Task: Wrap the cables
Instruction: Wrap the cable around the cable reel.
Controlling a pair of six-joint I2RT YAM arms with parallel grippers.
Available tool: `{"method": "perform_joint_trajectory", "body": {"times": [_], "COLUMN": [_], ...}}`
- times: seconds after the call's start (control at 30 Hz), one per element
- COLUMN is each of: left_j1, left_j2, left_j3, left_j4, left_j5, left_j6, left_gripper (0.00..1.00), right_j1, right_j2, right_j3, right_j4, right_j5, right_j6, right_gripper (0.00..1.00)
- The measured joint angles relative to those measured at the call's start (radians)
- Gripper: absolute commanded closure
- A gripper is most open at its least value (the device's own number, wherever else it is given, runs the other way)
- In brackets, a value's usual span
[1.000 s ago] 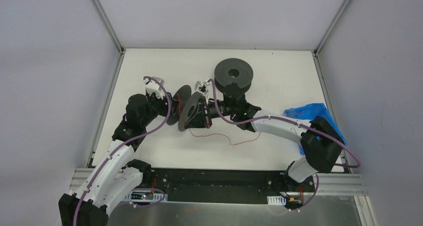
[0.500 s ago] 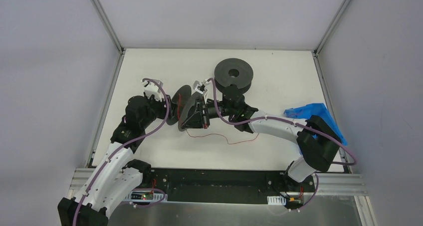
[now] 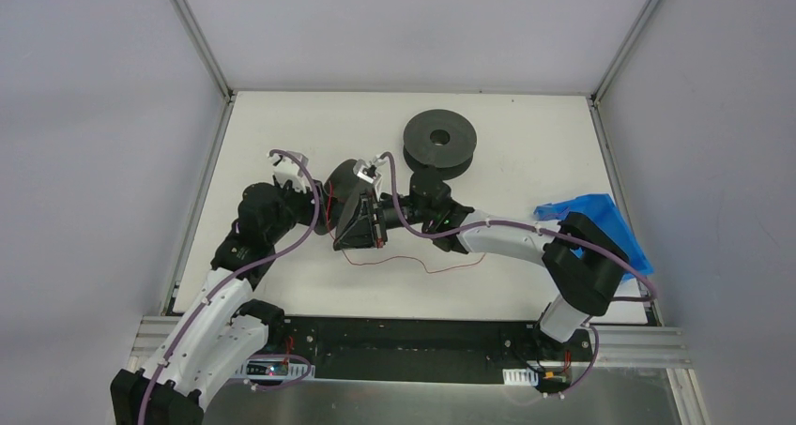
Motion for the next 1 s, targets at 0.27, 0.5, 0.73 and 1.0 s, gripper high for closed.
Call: {"method": "perform_joint_trajectory", "body": {"times": [0.27,0.5,0.73,1.0], "left_j1": [0.000,0.000,0.000,0.000], "left_j2": [-0.001,-0.050,-0.028,0.036], "left_j3": [-0.034,-0.039,-0.039,-0.054], "left_j4": [0.044,0.045,0.071,0.148], "left_j5": [0.009,-0.033,-0.042,-0.042], "left_j6": [-0.034,-0.035,-0.036,-0.041], "left_gripper": [0.42,0.42,0.42,0.45], "right_j1": [0.004,0.013,0.019,0.019], "right_j2": [0.015,0.024,0.087,0.129], "right_j3": [0.000,0.008,0.008,0.008], "right_j4": [0.071,0.115,0.228,0.315], "right_j5": [-0.014,-0.023,-0.026,-0.030], "right_j6": [0.058,0.089,0.174,0.249], "right_gripper": [1.00,1.00,1.00,1.00]}}
